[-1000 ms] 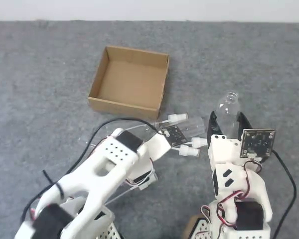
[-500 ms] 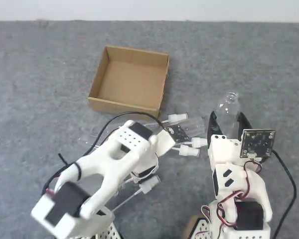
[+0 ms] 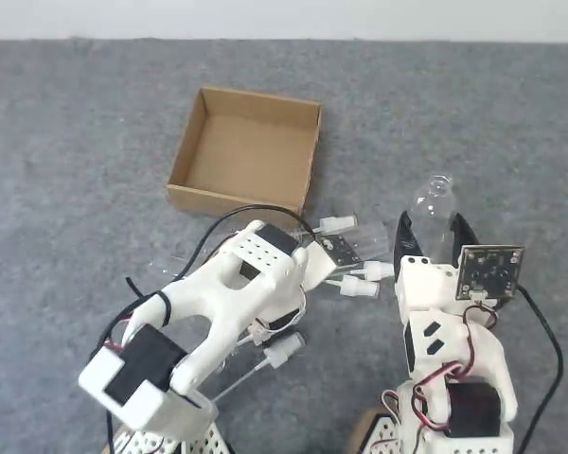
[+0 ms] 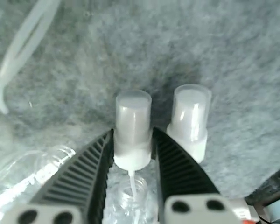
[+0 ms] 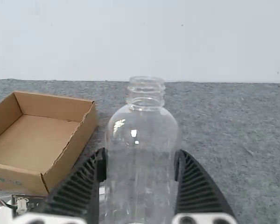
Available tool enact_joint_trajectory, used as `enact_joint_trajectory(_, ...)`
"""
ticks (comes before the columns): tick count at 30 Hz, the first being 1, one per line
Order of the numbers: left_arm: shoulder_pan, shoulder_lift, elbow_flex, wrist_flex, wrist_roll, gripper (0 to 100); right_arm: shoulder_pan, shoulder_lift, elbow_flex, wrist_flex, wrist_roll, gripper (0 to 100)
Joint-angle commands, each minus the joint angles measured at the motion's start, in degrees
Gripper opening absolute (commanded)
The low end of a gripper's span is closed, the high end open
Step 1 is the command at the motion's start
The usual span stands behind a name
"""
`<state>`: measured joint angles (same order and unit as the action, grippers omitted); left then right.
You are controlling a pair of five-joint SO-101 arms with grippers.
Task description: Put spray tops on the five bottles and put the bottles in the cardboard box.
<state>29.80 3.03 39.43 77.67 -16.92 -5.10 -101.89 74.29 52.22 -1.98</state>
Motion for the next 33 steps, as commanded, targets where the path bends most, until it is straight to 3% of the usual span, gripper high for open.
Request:
enact_joint_trajectory(1,0.35,1.32,-3.38,1.14,0.97,1,0.57,-1.01,-0.44,-1.71,-0.18,5.5)
enact_joint_trajectory(16,0.35,0.7,-27.03,17.49,6.24,1,0.57,-1.01,-0.44,-1.71,-0.18,5.5)
enact_joint_trajectory(33,0.18,-25.49,-40.04,18.29,10.11,1,0.57,-1.1,0.35,-1.89,-0.09,5.6)
